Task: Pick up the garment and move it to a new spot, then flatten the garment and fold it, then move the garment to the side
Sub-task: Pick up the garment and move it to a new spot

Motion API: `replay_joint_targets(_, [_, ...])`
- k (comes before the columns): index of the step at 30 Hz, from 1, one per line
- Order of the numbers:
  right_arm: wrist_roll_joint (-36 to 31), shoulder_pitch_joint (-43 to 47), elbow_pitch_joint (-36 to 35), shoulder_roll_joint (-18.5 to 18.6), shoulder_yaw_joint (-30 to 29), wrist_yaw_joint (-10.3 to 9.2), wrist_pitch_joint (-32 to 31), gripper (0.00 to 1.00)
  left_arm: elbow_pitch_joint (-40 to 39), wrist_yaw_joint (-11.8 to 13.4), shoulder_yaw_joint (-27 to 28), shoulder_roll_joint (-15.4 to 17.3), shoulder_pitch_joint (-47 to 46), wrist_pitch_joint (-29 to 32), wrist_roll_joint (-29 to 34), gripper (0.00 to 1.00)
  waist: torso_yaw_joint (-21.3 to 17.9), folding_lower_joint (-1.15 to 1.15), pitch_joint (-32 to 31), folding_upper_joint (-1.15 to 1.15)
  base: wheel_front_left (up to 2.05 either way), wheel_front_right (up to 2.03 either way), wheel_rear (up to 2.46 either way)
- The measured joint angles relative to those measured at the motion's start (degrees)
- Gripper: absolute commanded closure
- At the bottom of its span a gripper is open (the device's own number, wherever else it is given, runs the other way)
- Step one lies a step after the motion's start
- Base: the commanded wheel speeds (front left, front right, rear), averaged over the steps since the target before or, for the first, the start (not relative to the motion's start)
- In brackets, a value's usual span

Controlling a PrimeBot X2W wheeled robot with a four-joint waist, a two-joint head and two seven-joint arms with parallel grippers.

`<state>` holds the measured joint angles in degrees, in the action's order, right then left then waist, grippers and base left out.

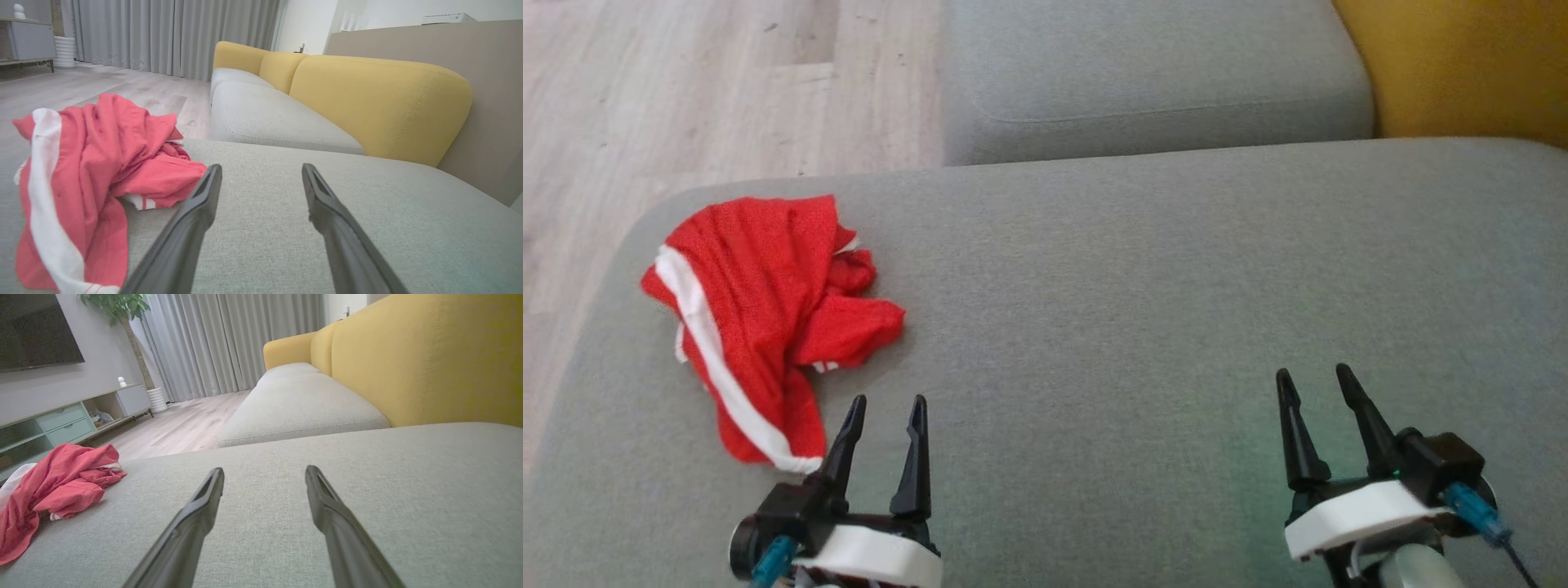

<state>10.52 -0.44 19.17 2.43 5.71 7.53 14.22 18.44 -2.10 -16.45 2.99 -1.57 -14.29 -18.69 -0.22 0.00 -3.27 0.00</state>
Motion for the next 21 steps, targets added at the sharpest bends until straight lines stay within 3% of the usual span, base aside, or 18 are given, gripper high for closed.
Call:
replay_joint_targets(7, [0.2, 0.2, -0.3, 0.0, 1.9, 0.0, 0.0, 0.0, 1.3, 0.1, 2.2, 0.0, -0.1, 0.0, 0.8, 0.0, 5.1, 0.0, -0.4, 0.0, 0.0, 0.0, 0.0])
replay_joint_targets(21, [2.1, 1.3, -0.8, 0.0, 9.0, 0.0, 0.0, 0.0, 1.8, -0.4, 4.5, 0.0, 0.0, 0.0, 2.7, 0.0, 19.1, 0.0, -1.7, 0.0, 0.0, 0.0, 0.0])
